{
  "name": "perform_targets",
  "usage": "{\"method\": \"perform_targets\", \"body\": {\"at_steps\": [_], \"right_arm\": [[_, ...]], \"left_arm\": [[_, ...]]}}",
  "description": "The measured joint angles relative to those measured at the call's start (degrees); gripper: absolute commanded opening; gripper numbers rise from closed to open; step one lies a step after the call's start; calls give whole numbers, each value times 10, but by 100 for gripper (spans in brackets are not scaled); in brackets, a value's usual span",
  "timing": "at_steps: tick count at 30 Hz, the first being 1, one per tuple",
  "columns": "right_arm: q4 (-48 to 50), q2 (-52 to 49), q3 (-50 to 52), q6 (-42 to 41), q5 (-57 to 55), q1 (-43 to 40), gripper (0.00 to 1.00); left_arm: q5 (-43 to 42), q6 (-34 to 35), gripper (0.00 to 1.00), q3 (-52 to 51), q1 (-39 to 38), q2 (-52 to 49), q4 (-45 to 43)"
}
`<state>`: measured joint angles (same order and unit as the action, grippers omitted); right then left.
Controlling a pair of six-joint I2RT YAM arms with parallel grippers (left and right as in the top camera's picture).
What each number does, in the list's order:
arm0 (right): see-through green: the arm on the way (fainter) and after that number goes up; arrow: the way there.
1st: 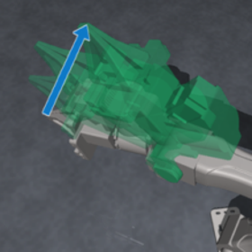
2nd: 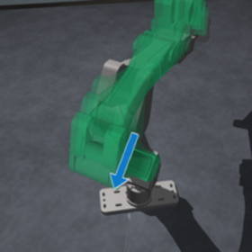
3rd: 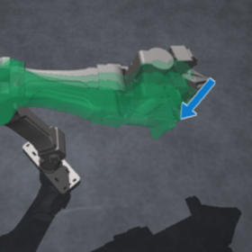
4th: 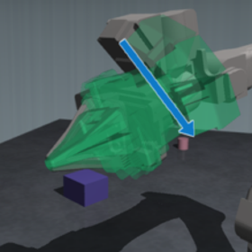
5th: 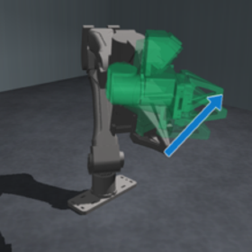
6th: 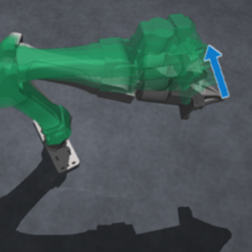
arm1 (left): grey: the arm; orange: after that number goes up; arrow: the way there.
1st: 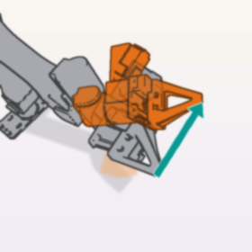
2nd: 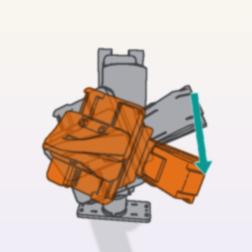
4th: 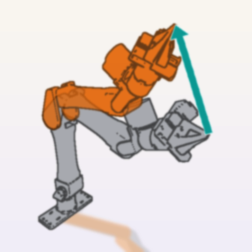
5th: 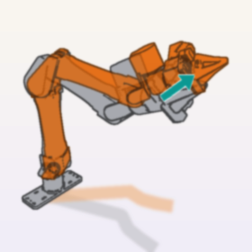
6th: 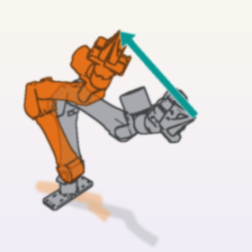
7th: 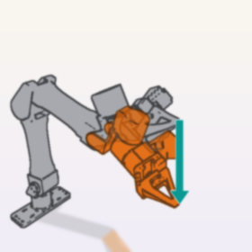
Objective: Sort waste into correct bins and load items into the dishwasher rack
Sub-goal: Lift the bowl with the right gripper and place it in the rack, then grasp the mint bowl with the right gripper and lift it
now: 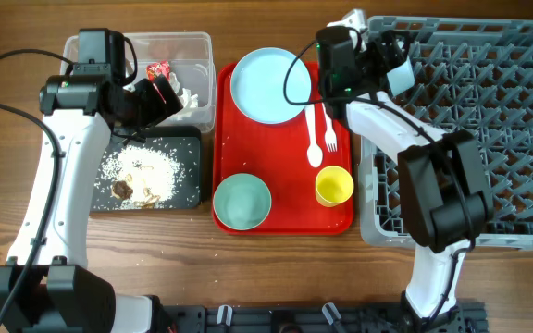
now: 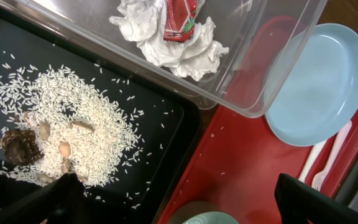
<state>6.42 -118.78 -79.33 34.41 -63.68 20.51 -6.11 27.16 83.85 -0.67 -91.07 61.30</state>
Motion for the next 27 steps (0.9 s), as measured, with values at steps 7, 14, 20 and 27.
{"method": "perform_targets", "body": {"at_steps": [7,14,20,27], "right_arm": [[-3,5,0,0,16,4,92],[-146,108,3,-50,104,10,94],[-342,225,3,-213,431,30,93],[-410,245,21,-449,795,42,74]], "left_arm": [[0,0,100,0,0,0,0],[0,0,100,0,0,0,0],[0,0,100,0,0,0,0],[0,0,100,0,0,0,0]]}}
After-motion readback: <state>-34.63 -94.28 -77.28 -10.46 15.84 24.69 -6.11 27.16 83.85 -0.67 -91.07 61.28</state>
